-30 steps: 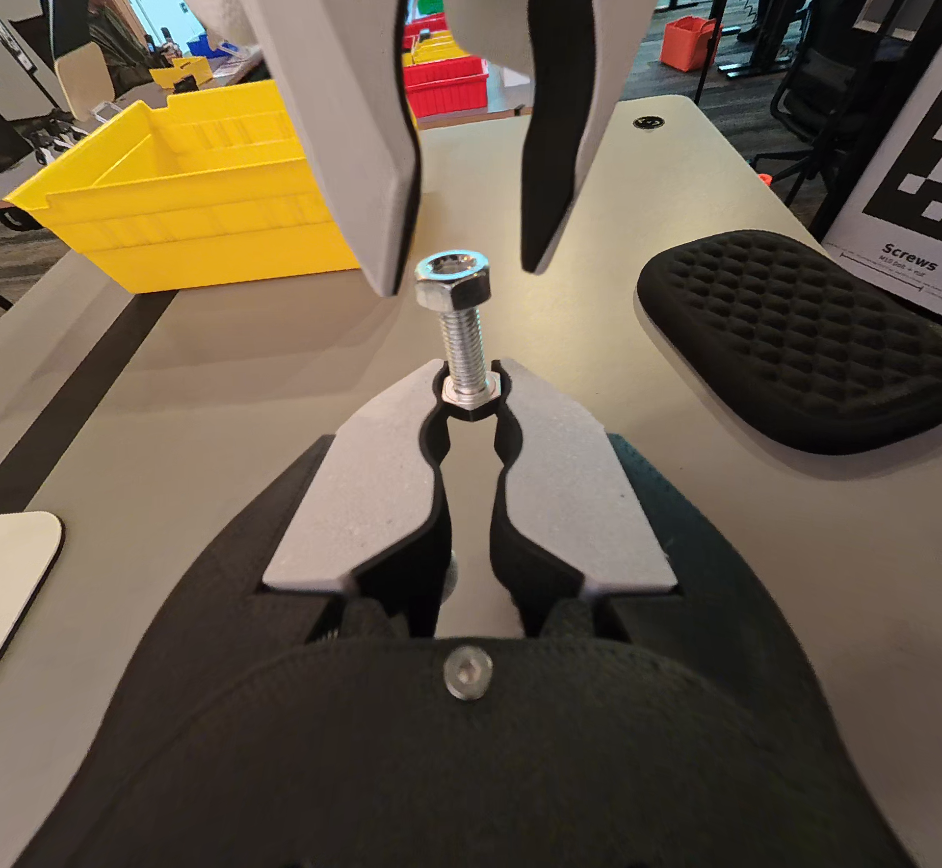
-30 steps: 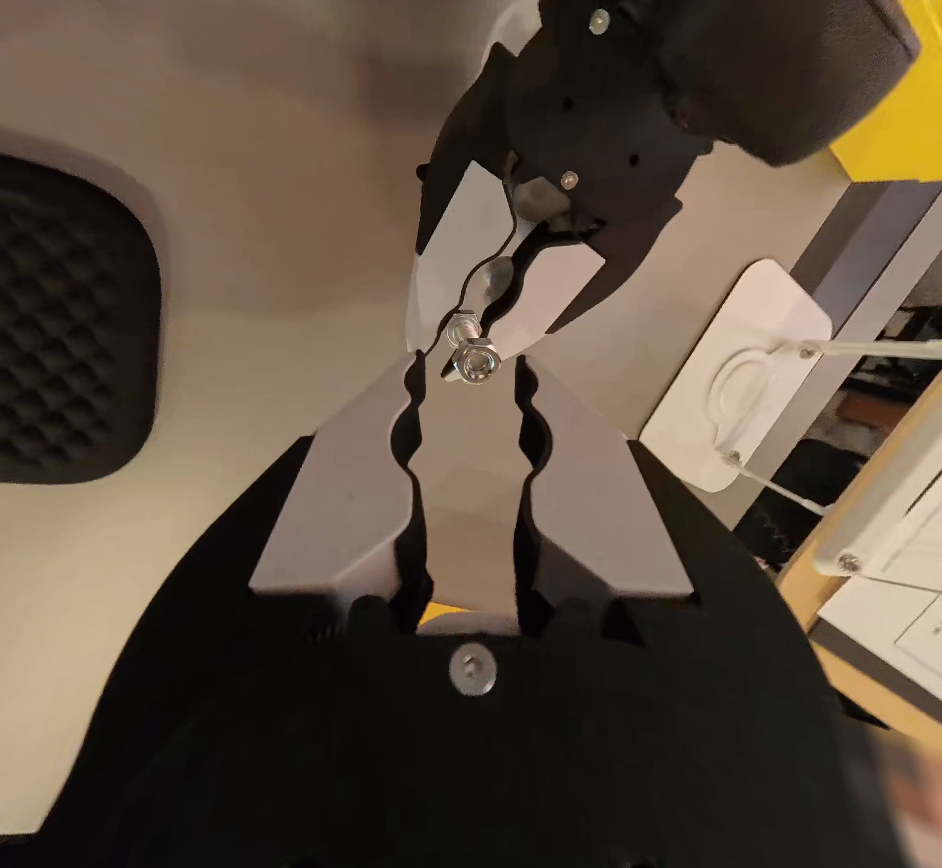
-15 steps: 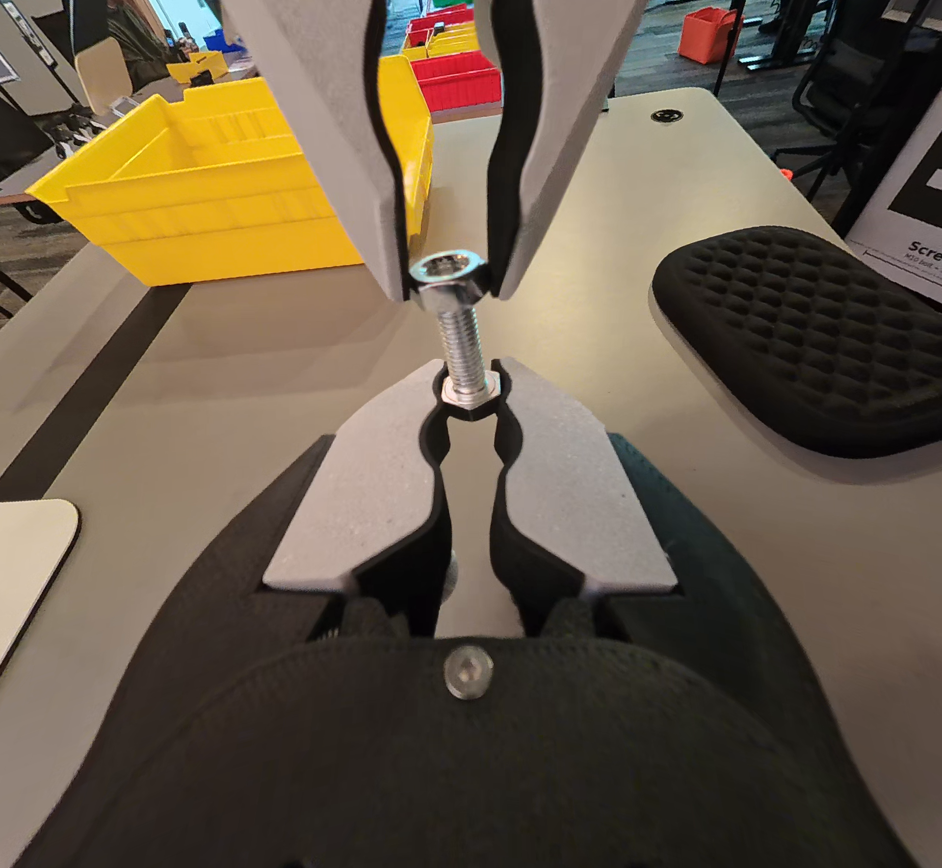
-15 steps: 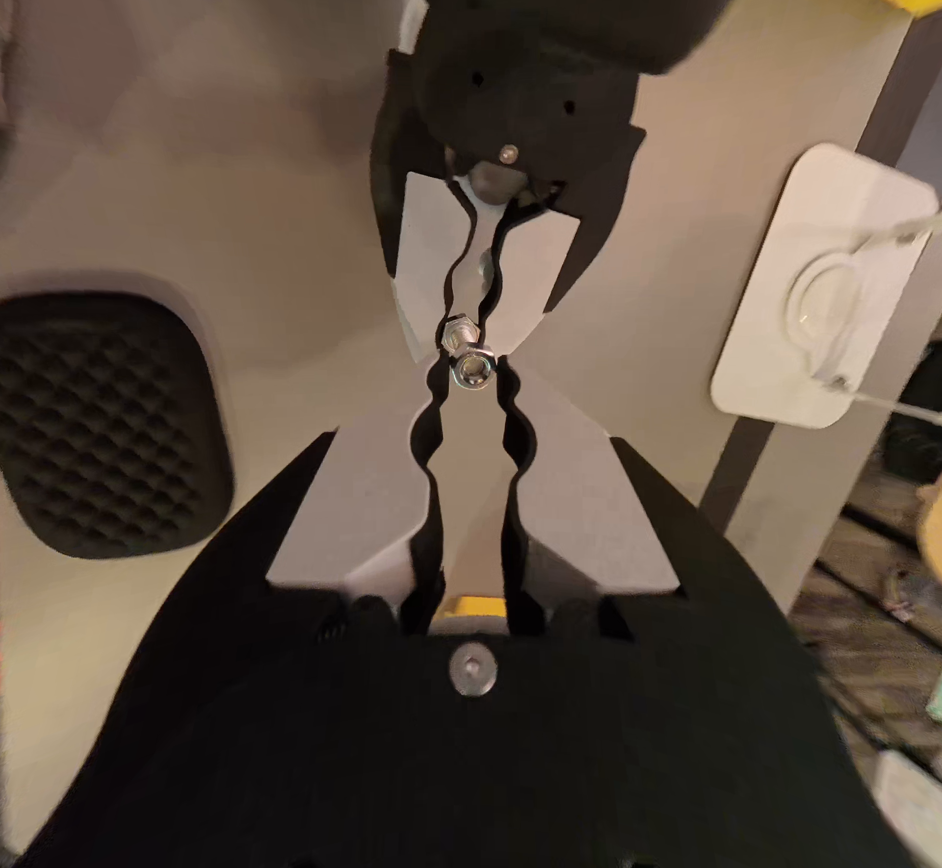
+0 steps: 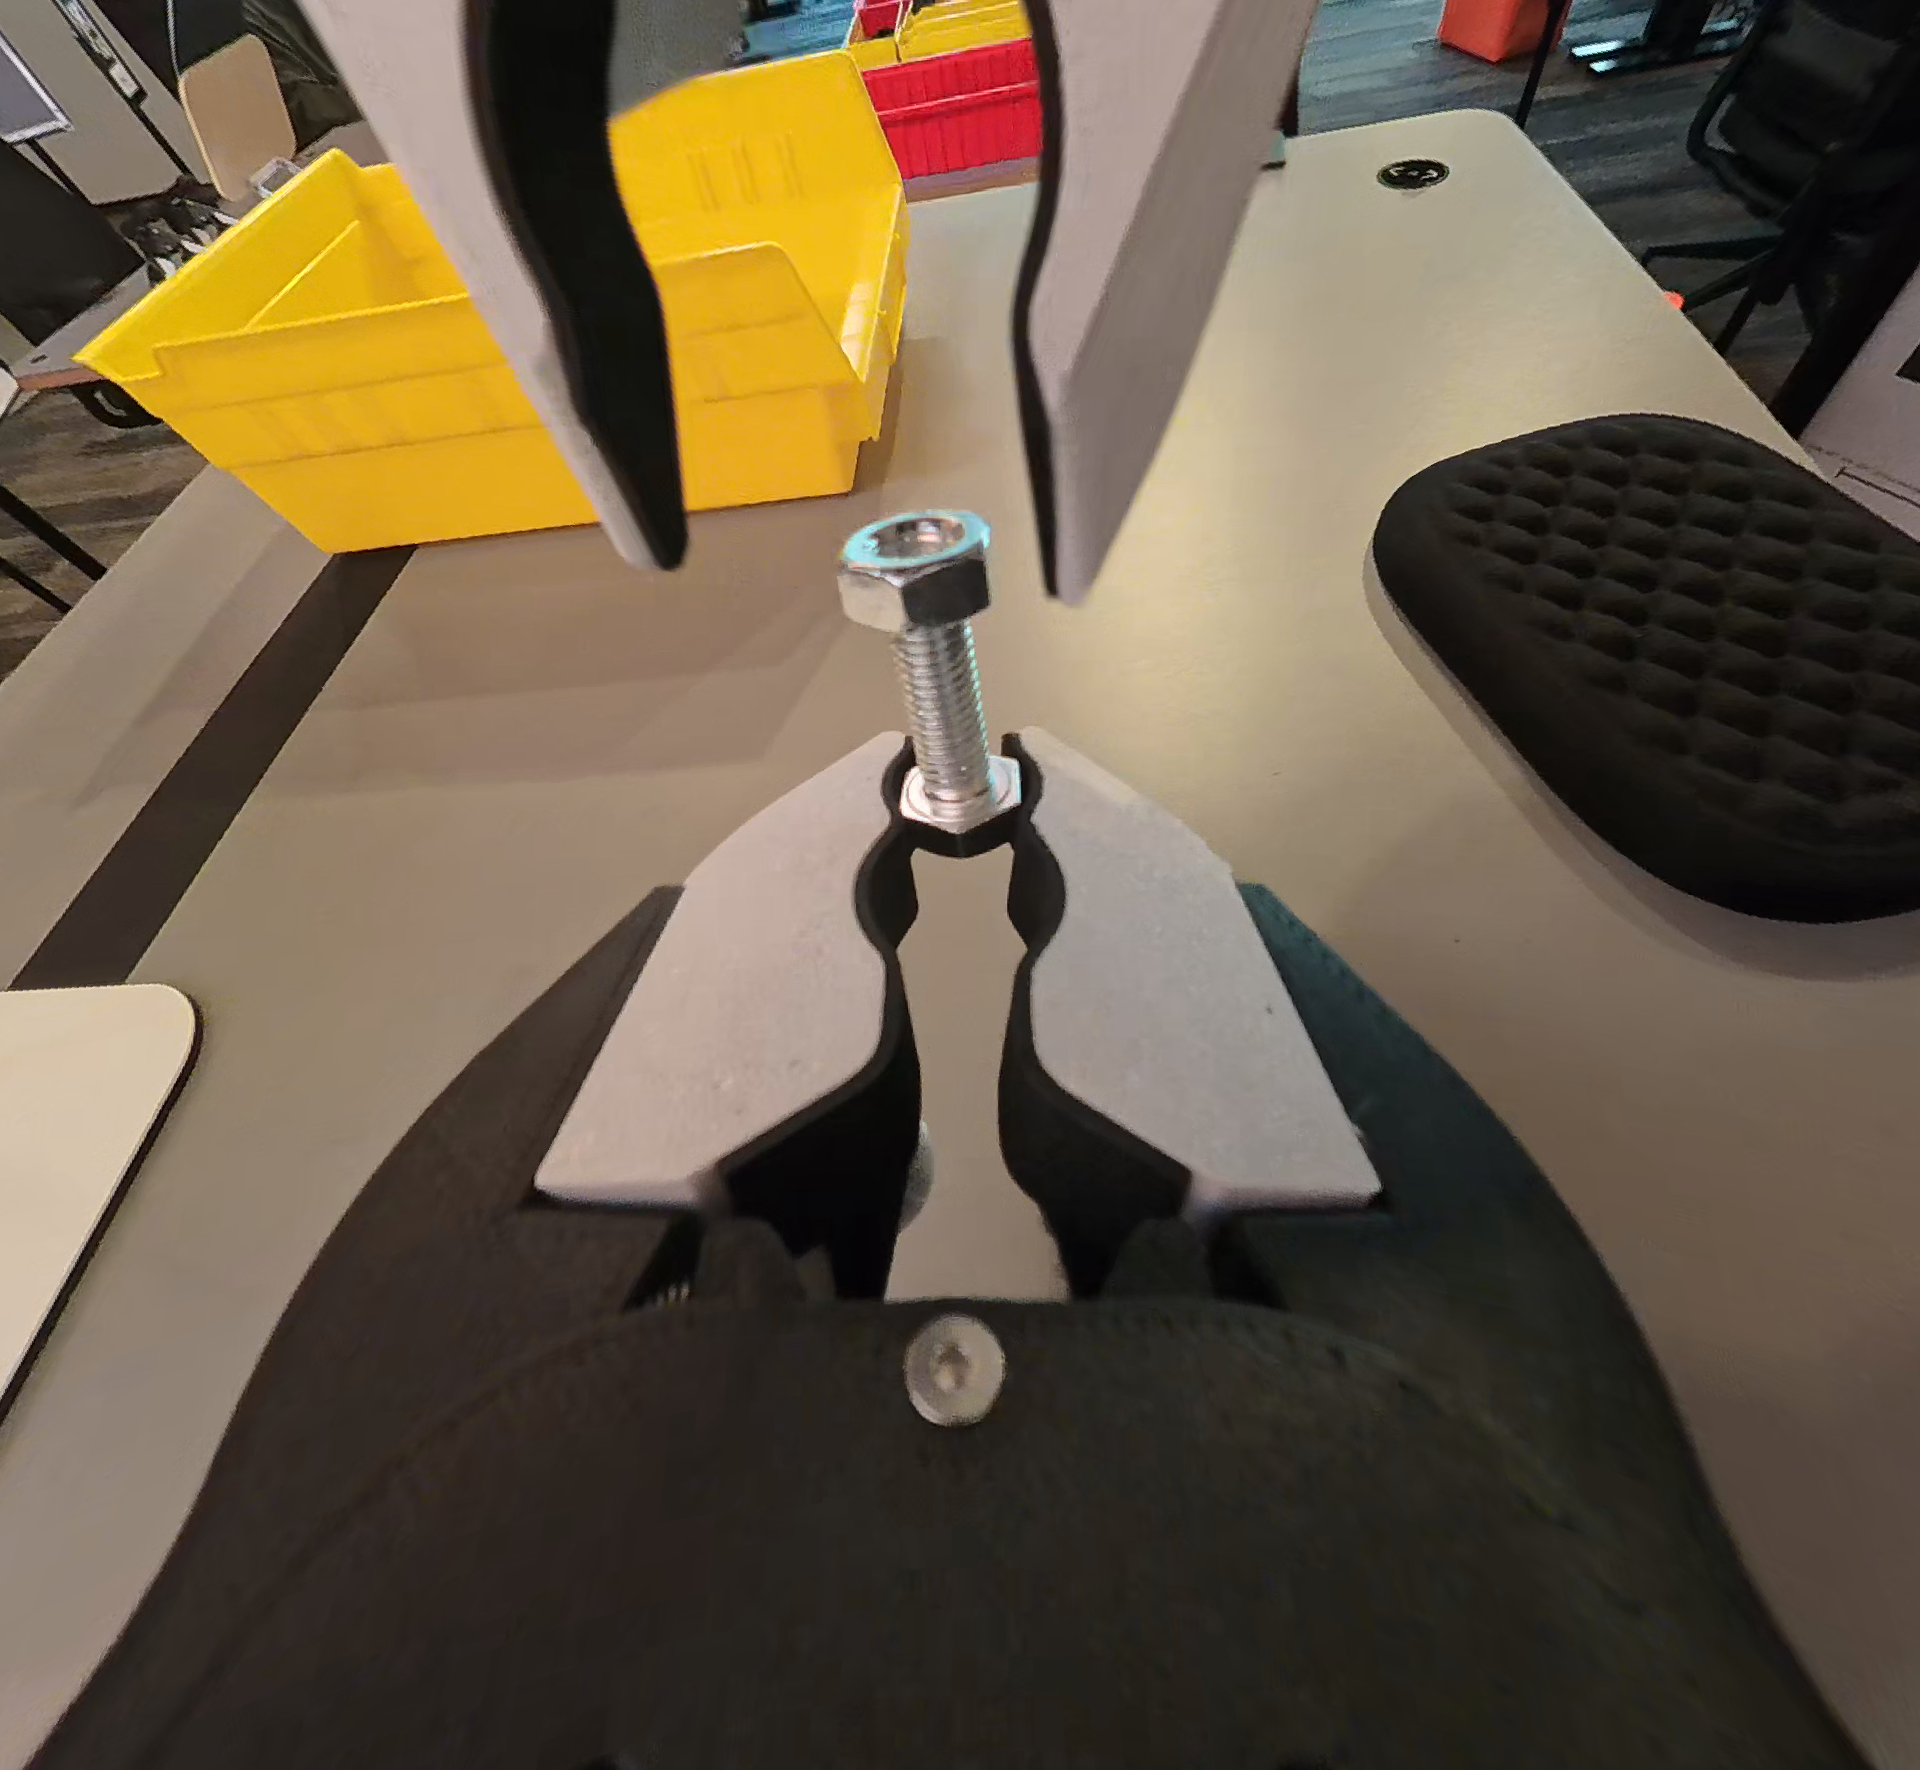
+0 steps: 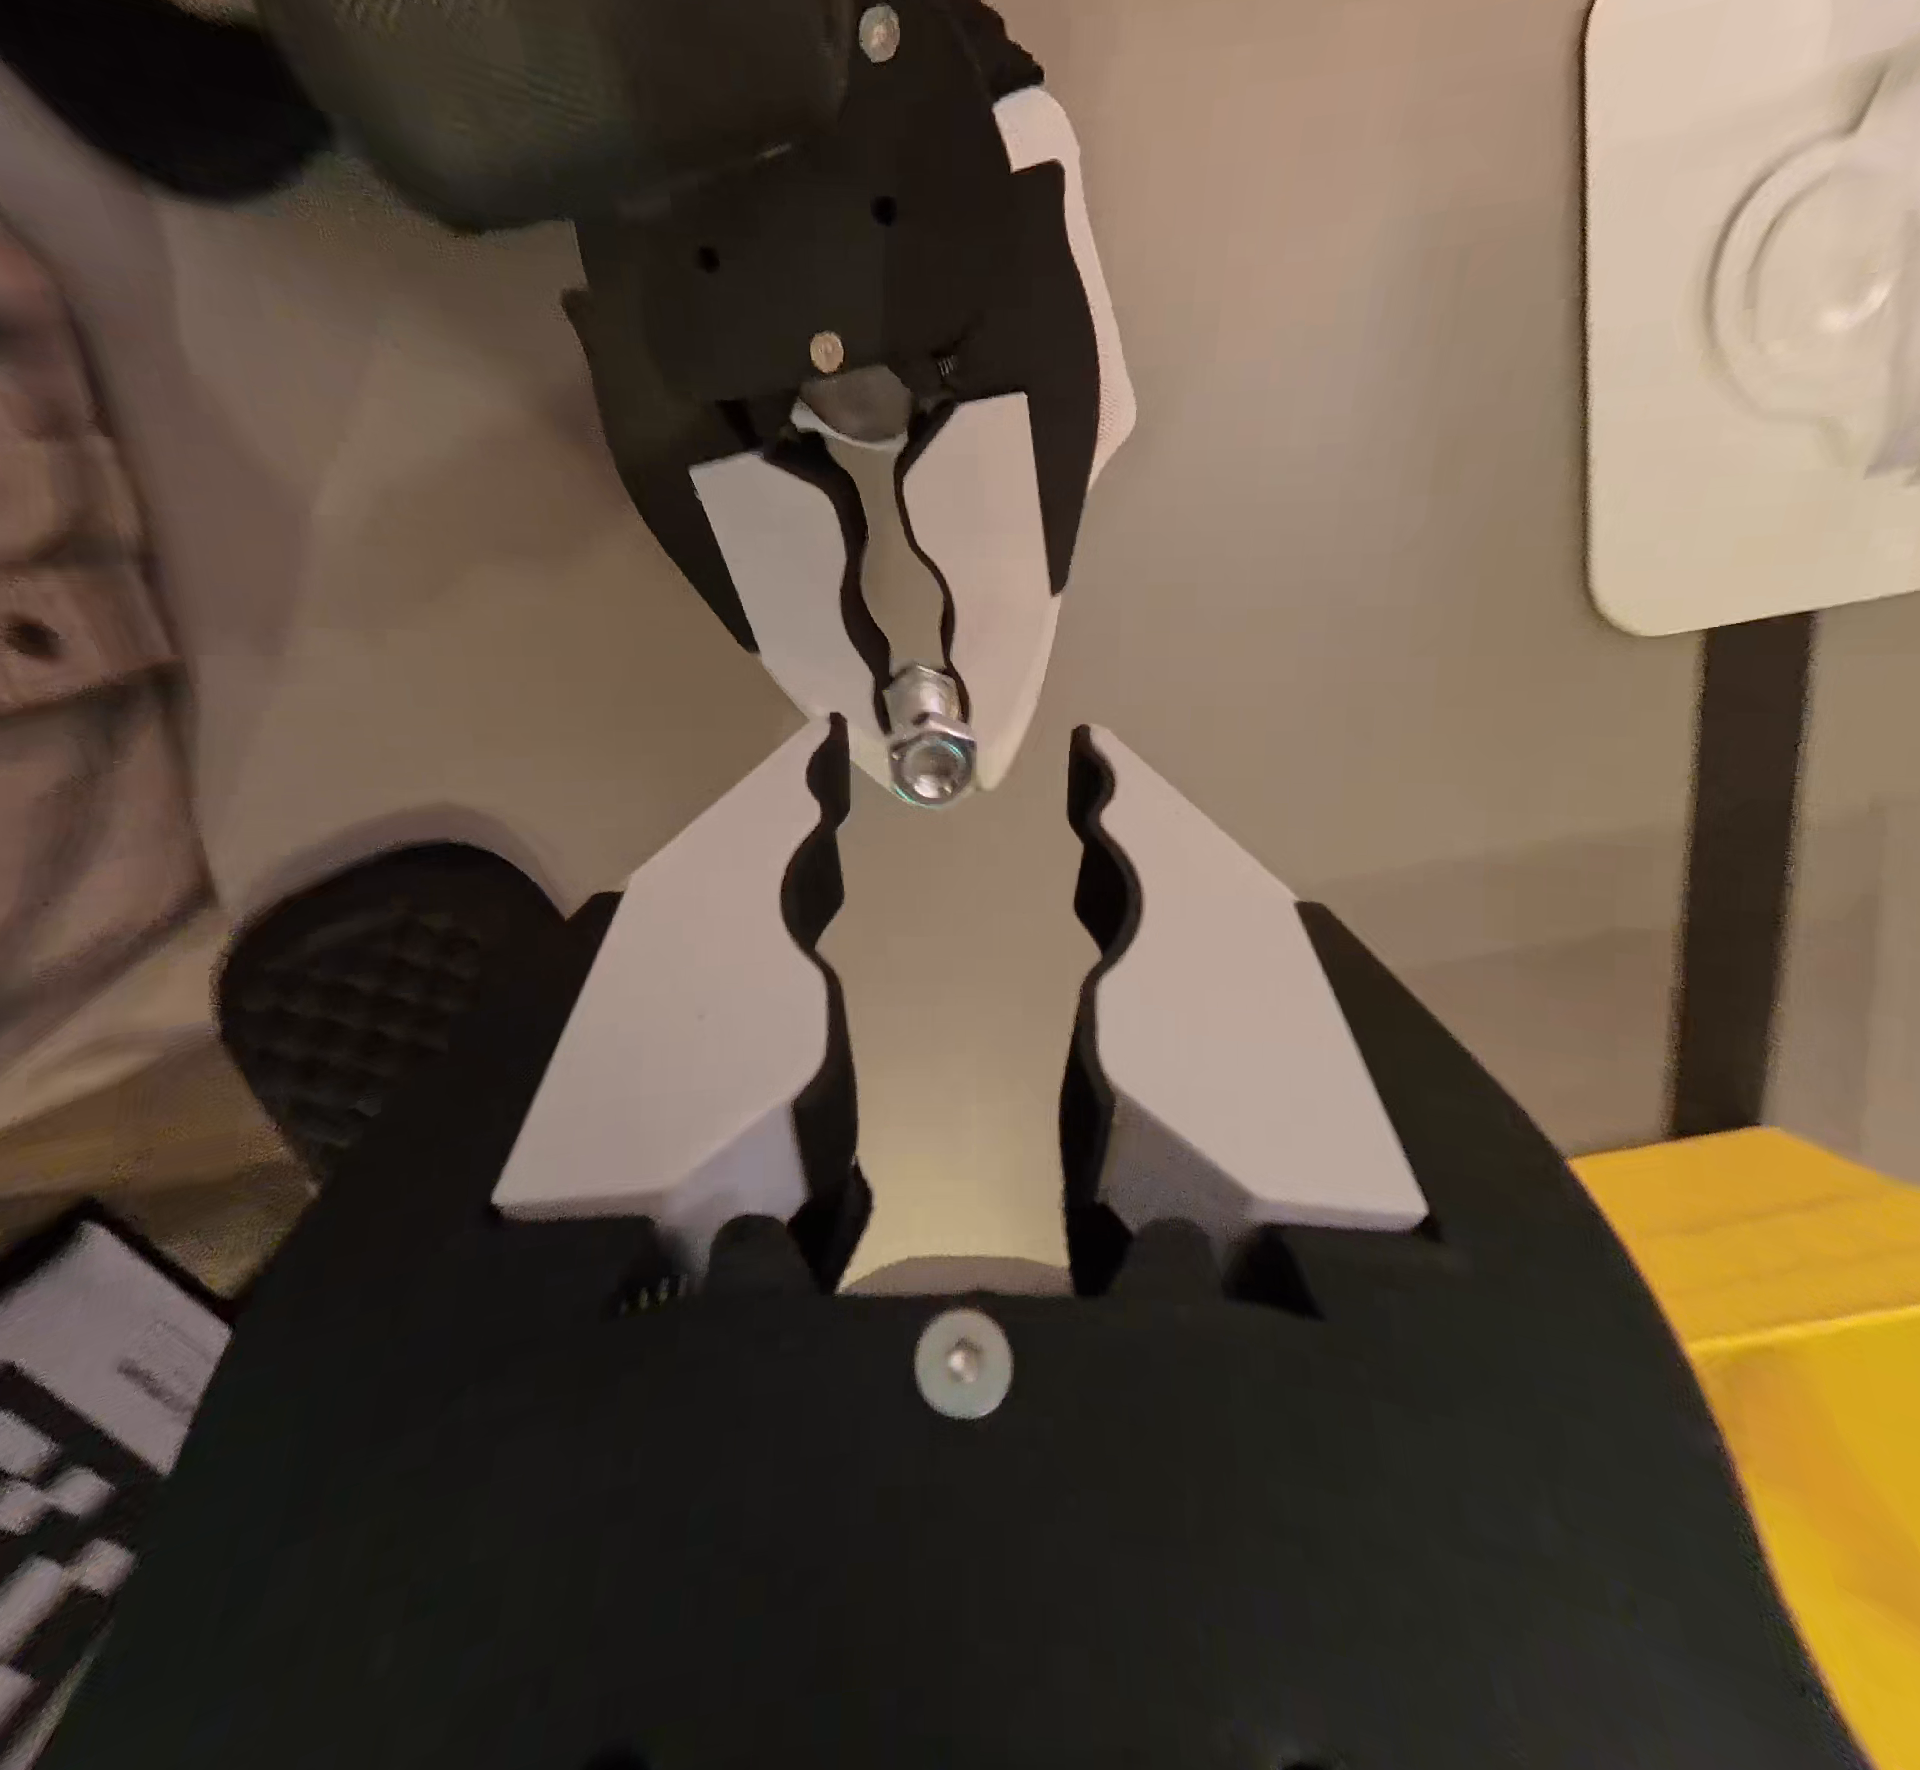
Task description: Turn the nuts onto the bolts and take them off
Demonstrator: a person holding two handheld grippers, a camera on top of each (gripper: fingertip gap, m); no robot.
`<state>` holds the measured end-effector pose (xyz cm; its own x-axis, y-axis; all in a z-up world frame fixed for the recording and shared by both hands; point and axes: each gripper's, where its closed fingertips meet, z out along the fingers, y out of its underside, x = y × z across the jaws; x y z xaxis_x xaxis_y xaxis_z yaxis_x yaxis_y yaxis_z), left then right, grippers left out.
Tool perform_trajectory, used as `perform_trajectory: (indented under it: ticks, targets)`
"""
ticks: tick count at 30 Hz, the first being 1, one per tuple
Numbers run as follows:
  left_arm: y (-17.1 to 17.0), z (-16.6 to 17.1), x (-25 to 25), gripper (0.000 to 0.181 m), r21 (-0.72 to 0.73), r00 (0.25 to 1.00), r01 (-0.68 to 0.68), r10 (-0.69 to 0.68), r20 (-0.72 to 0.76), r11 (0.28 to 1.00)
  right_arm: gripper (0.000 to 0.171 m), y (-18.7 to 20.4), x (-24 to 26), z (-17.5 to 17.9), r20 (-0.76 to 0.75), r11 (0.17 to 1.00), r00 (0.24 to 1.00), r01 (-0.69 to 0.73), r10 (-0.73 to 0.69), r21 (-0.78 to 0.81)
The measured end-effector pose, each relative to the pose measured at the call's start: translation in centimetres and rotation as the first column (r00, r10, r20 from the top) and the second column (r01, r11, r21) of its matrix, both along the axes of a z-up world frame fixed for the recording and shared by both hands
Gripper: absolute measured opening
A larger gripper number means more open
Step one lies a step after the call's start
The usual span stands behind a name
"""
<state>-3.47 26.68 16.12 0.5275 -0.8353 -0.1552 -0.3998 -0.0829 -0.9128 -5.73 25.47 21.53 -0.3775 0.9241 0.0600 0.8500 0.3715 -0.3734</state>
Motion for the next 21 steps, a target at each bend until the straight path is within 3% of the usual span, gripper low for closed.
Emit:
perform_trajectory:
  ticks: [3,6,12,15,18,21]
  targets:
    - [-0.12,0.14,0.1,0.014,-0.004,1.0,0.01,-0.01,0.014,1.0,0.035,-0.15,0.16,0.66,-0.021,0.958,0.967,-0.25,0.255,0.139]
    - [-0.27,0.27,0.21,0.014,-0.006,0.999,0.02,-0.02,0.026,1.0,0.033,0.04,0.45,0.74,0.037,0.825,0.874,-0.47,0.484,0.313]
    - [-0.47,0.48,0.33,0.014,0.0,0.999,0.033,-0.033,0.031,0.999,0.03,-0.71,0.56,0.18,0.135,0.61,0.715,-0.666,0.686,0.428]
    - [-0.48,0.64,0.35,0.014,0.006,0.999,0.033,-0.033,0.035,0.999,0.017,-0.67,0.6,-0.02,0.151,0.595,0.701,-0.683,0.697,0.424]
    - [-0.38,0.73,0.25,0.014,0.01,0.999,0.026,-0.026,0.039,1.0,0.016,-0.6,0.52,0.06,0.137,0.629,0.726,-0.661,0.674,0.41]
    - [-0.16,0.8,0.08,0.014,0.015,0.999,0.01,-0.011,0.037,1.0,0.016,-0.4,0.41,0.12,0.104,0.767,0.829,-0.549,0.549,0.331]
